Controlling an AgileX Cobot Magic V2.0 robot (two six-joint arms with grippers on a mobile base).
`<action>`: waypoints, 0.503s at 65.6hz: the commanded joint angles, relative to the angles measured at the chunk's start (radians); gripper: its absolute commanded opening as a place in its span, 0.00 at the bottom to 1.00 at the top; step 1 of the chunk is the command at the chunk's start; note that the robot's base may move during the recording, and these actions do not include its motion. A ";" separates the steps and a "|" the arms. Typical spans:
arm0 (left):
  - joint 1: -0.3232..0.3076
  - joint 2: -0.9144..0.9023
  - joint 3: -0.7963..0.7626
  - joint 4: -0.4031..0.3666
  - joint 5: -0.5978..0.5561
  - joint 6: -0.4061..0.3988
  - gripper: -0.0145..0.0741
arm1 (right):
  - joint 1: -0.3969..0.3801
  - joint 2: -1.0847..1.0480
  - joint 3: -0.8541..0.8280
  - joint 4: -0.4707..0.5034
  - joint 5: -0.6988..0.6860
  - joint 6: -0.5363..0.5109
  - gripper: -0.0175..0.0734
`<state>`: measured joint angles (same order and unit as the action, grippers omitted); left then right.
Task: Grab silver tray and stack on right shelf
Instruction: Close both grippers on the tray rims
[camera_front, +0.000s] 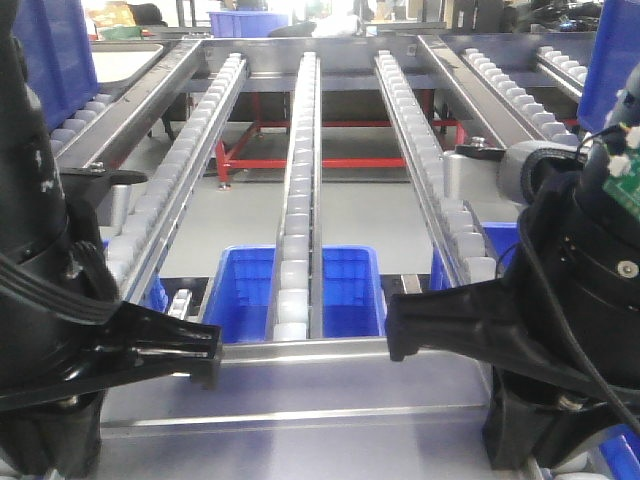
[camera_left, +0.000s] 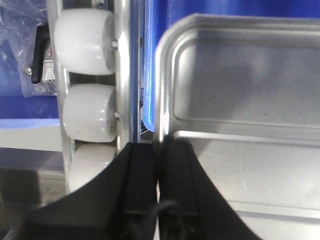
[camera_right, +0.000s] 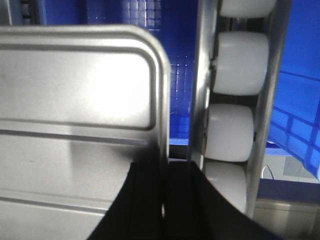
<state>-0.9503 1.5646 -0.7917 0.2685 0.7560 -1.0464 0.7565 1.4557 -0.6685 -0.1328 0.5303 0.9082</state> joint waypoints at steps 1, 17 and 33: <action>-0.004 -0.017 -0.018 -0.047 -0.028 -0.002 0.06 | 0.000 -0.020 -0.020 -0.010 -0.018 -0.006 0.26; -0.004 -0.017 -0.023 -0.047 -0.026 -0.002 0.06 | 0.000 -0.020 -0.023 -0.008 -0.013 0.002 0.26; -0.001 -0.078 -0.099 -0.035 0.052 0.039 0.06 | 0.000 -0.024 -0.100 -0.008 0.100 0.041 0.26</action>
<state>-0.9452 1.5481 -0.8351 0.2424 0.7867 -1.0184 0.7565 1.4574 -0.7098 -0.1348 0.6257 0.9412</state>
